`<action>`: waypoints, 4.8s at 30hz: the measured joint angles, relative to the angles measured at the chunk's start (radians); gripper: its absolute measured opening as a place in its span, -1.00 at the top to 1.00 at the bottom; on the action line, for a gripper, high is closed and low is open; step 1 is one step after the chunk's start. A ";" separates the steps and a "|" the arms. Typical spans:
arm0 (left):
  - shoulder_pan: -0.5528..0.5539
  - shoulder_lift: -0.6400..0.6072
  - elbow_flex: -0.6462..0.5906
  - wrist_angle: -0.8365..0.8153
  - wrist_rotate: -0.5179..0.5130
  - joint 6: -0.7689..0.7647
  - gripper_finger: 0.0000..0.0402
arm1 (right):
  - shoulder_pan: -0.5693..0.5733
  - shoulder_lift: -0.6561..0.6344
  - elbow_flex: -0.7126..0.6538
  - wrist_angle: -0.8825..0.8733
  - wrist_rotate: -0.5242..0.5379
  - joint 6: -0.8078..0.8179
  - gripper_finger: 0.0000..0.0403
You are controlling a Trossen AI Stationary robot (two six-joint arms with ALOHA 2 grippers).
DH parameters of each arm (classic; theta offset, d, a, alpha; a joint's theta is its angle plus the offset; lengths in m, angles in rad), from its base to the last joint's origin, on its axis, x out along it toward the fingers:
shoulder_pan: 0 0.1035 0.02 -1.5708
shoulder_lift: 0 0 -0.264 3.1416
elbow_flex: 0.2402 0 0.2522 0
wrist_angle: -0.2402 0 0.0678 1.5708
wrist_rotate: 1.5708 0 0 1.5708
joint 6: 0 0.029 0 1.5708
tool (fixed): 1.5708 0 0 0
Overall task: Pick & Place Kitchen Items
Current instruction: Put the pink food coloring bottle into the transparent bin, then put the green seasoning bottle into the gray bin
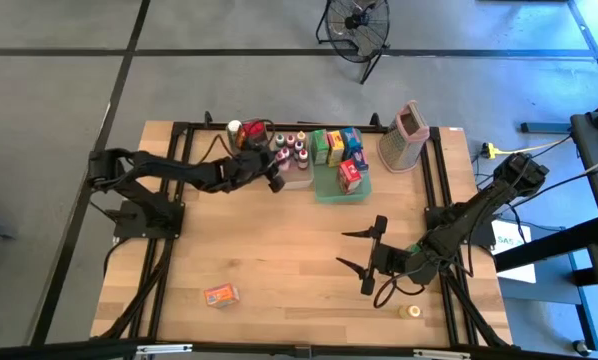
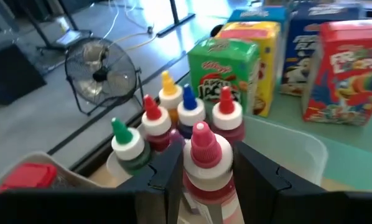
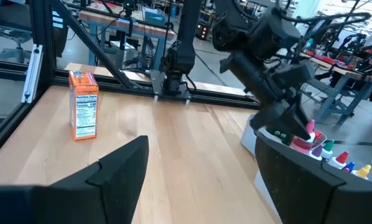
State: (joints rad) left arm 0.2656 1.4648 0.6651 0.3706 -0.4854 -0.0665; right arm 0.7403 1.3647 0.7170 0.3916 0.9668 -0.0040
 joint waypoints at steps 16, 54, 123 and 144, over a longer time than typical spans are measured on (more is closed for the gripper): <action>0.025 0.090 0.000 0.030 0.018 -0.002 0.45 | 0.000 0.000 0.000 -0.048 -0.002 0.051 -0.48; 0.026 0.090 0.000 0.023 0.042 0.018 0.34 | 0.000 0.000 0.000 -0.052 -0.001 0.050 -0.48; -0.175 -0.257 0.001 -0.140 0.488 0.130 -0.34 | 0.261 -0.475 0.000 -1.060 -0.270 0.976 -0.88; -0.213 -0.257 0.001 -0.175 0.486 0.166 -0.33 | 0.256 -0.394 0.148 -1.667 -0.767 1.579 -0.88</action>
State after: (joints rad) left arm 0.0528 1.2082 0.6659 0.1960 0.0010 0.0998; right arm 0.9960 0.9710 0.8654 -1.2751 0.1995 1.5746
